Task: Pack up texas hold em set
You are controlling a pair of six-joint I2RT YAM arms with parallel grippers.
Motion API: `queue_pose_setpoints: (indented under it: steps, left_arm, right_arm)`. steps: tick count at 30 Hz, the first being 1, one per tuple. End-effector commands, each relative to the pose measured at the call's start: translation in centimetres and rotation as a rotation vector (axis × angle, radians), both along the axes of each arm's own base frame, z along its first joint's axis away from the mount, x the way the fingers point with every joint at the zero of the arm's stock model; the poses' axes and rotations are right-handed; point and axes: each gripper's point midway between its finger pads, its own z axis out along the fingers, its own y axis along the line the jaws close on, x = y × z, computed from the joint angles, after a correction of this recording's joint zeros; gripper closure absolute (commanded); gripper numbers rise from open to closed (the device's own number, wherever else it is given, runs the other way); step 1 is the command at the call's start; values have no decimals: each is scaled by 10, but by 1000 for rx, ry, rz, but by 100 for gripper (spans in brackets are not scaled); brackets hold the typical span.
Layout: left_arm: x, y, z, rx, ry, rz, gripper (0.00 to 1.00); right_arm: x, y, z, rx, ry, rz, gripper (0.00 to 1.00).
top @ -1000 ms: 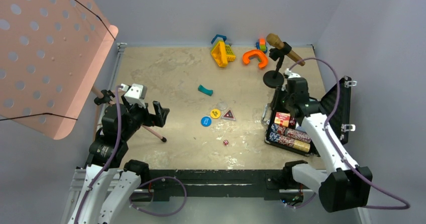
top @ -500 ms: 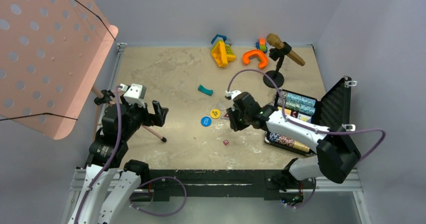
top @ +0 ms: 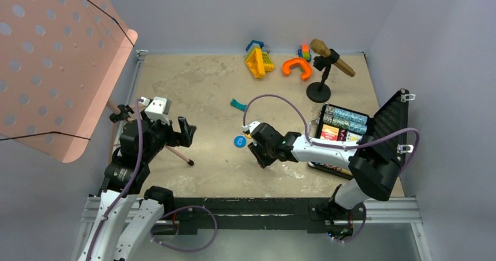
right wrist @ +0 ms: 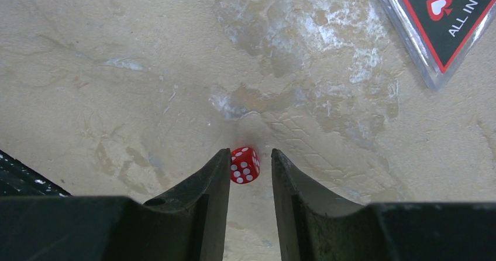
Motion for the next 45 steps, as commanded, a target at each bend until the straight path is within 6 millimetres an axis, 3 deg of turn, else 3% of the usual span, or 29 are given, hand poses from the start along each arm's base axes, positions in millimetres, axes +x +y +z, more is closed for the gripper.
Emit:
queue_pose_setpoints:
  steps: [1, 15, 45]
  left_arm:
    - [2, 0, 6, 8, -29, -1, 1]
    - [1, 0, 7, 6, -33, -4, 1]
    - [0, 1, 7, 6, -35, -3, 1]
  right_arm:
    - [7, 7, 11, 0, -44, 0, 64]
    - [-9, 7, 11, 1, -37, 27, 62]
    - [-13, 7, 3, -62, -24, 50, 65]
